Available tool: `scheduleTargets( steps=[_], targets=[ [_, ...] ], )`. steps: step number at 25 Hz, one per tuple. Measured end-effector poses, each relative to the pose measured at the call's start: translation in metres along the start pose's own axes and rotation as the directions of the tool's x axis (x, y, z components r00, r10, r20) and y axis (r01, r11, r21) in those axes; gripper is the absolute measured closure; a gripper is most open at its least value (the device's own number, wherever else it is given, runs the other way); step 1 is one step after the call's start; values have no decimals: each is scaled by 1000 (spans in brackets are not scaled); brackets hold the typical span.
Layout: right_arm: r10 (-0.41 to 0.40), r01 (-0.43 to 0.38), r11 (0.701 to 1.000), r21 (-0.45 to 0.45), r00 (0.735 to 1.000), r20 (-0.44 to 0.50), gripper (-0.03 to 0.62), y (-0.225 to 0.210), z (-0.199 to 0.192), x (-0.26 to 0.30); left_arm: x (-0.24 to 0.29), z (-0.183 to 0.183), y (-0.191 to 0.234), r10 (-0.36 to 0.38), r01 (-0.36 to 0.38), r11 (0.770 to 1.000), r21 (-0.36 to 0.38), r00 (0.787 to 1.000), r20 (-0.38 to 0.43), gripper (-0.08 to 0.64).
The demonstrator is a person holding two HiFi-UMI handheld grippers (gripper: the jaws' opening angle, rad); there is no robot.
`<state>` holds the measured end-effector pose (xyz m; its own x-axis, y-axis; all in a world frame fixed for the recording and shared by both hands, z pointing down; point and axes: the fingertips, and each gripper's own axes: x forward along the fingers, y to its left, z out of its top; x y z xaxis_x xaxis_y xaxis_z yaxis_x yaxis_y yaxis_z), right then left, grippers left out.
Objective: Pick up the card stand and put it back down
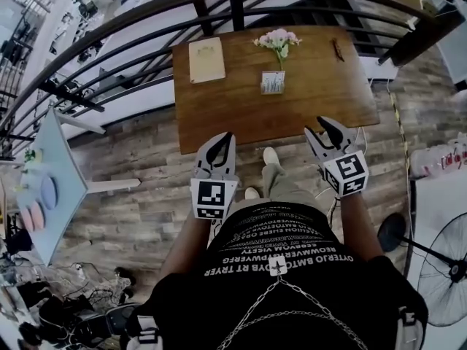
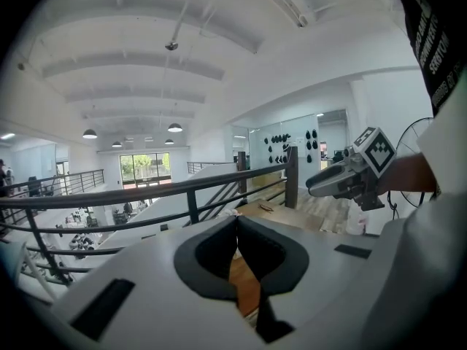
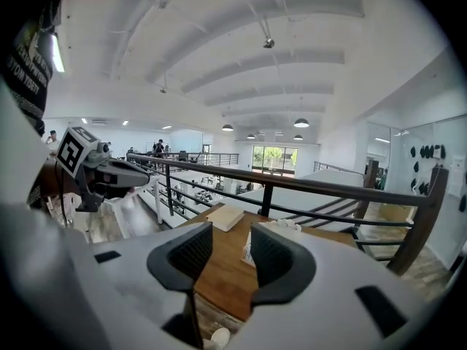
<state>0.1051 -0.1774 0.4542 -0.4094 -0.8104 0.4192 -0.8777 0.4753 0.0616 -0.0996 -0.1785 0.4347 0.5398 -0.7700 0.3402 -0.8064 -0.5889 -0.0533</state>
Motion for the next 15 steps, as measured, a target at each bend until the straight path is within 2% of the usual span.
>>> scheduleTargets(
  steps=[4, 15],
  targets=[
    [22, -22, 1000, -14, 999, -40, 437, -14, -10, 26, 22, 2, 8, 18, -18, 1000, 3, 1000, -16, 534],
    [96, -94, 995, 28, 988, -117, 442, -71, -37, 104, 93, 17, 30, 54, -54, 999, 5, 997, -63, 533]
  ],
)
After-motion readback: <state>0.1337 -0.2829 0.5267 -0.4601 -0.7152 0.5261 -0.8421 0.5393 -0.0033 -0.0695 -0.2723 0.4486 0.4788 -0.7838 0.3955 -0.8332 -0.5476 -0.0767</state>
